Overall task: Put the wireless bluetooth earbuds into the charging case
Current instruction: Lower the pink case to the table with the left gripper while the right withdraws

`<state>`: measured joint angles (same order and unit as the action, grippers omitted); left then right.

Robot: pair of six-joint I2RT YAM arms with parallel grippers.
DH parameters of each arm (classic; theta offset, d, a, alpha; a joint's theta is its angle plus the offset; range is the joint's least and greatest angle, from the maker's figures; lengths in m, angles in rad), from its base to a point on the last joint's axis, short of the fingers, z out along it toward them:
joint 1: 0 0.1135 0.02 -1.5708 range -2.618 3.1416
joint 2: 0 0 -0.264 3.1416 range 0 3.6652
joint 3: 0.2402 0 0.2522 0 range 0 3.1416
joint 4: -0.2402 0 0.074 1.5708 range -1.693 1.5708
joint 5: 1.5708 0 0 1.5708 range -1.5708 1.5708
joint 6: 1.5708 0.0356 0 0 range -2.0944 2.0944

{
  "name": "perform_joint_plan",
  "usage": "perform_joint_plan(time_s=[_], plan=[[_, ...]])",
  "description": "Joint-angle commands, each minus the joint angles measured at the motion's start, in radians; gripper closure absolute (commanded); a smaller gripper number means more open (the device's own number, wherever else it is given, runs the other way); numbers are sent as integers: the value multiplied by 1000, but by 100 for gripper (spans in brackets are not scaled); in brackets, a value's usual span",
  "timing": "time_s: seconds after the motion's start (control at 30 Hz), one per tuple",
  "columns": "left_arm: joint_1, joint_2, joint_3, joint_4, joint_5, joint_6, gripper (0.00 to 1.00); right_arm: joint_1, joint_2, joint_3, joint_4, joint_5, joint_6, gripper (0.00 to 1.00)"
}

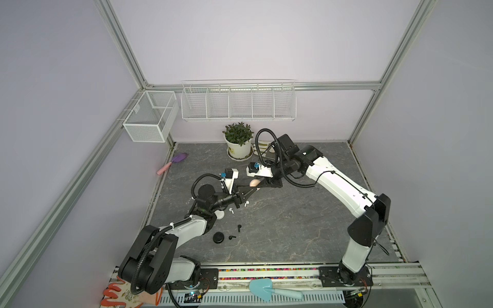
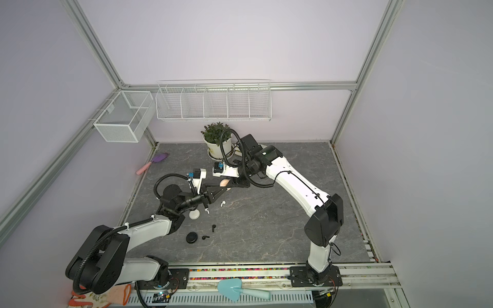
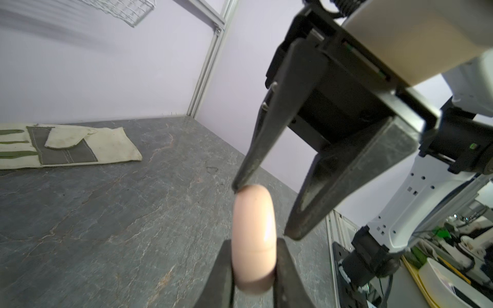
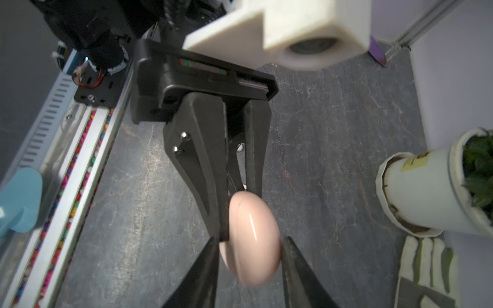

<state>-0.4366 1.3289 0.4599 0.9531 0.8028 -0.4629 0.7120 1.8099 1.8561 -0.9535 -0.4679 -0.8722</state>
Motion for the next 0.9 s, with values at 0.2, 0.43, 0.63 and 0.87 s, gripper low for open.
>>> perform_joint_plan(time_s=[0.2, 0.43, 0.63, 0.87], plan=[[55, 5, 159, -453, -275, 51, 100, -42, -208, -527, 739, 44, 833, 32], [112, 319, 371, -554, -282, 36, 100, -63, -127, -668, 1010, 144, 1025, 24], [116, 517, 479, -578, -289, 6, 100, -77, -56, -642, 949, 207, 1025, 23], [121, 613, 548, -623, -247, -21, 100, -117, -35, -658, 958, 202, 1052, 22]])
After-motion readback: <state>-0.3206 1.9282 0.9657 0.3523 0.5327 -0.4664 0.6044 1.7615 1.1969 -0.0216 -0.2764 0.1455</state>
